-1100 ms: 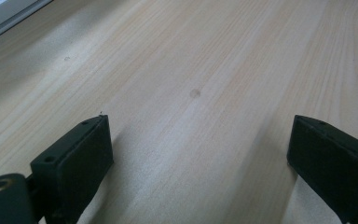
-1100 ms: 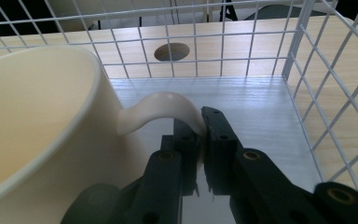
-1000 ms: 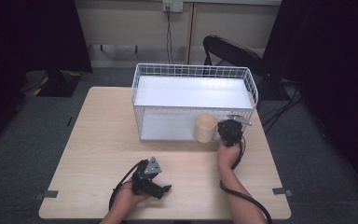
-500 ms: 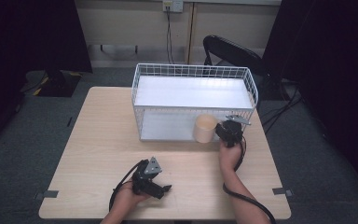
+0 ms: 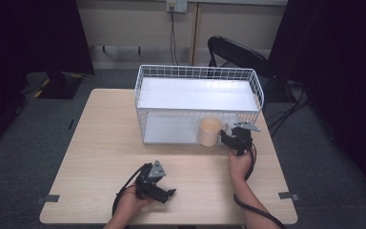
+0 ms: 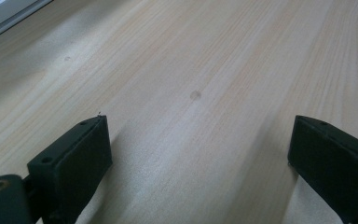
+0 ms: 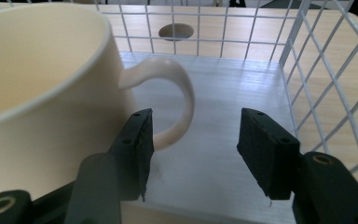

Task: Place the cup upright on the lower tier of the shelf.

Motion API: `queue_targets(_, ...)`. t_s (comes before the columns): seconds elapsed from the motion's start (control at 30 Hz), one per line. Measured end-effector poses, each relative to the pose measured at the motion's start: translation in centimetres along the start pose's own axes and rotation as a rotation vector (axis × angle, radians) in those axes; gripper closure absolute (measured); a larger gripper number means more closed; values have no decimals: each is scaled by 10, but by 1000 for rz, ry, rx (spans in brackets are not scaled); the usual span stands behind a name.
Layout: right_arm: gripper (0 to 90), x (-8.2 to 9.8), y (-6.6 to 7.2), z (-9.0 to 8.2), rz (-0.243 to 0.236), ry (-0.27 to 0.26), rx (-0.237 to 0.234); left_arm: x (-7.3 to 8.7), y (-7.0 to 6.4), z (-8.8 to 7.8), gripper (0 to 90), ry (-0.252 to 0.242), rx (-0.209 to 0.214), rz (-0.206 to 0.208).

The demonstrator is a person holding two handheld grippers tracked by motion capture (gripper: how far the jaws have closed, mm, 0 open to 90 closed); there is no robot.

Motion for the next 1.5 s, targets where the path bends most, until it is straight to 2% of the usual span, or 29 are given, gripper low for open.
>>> queue_targets(0.07,401,1,0,-3,3,-2,-7,0,0,0,55,0,0,0)
queue_targets(0.27,360,12,3,-15,18,24,-91,0,0,0,55,1,-1,-1)
queue_targets(0.4,362,18,10,-22,-11,24,-123,0,0,0,55,0,-1,-1)
queue_targets(0.63,395,21,29,-32,-84,11,-169,0,0,0,55,1,-1,-1)
queue_targets(0.77,418,20,38,-33,-95,11,-190,0,0,0,55,0,-1,-1)
queue_targets(1.03,455,15,49,-27,-105,18,-198,0,0,0,55,1,-1,0)
queue_targets(1.5,534,5,54,-16,-105,13,-180,0,0,0,55,0,-1,-1)
Point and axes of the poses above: each handheld gripper's, and its own axes: z roughly forward along the jaws, x roughly out of its underside, y roughly to its left, the point moved 7 cm from there along z, roughly forward along the jaws, and after that the axes turned 10 degrees about x, right-handed, at the moved point
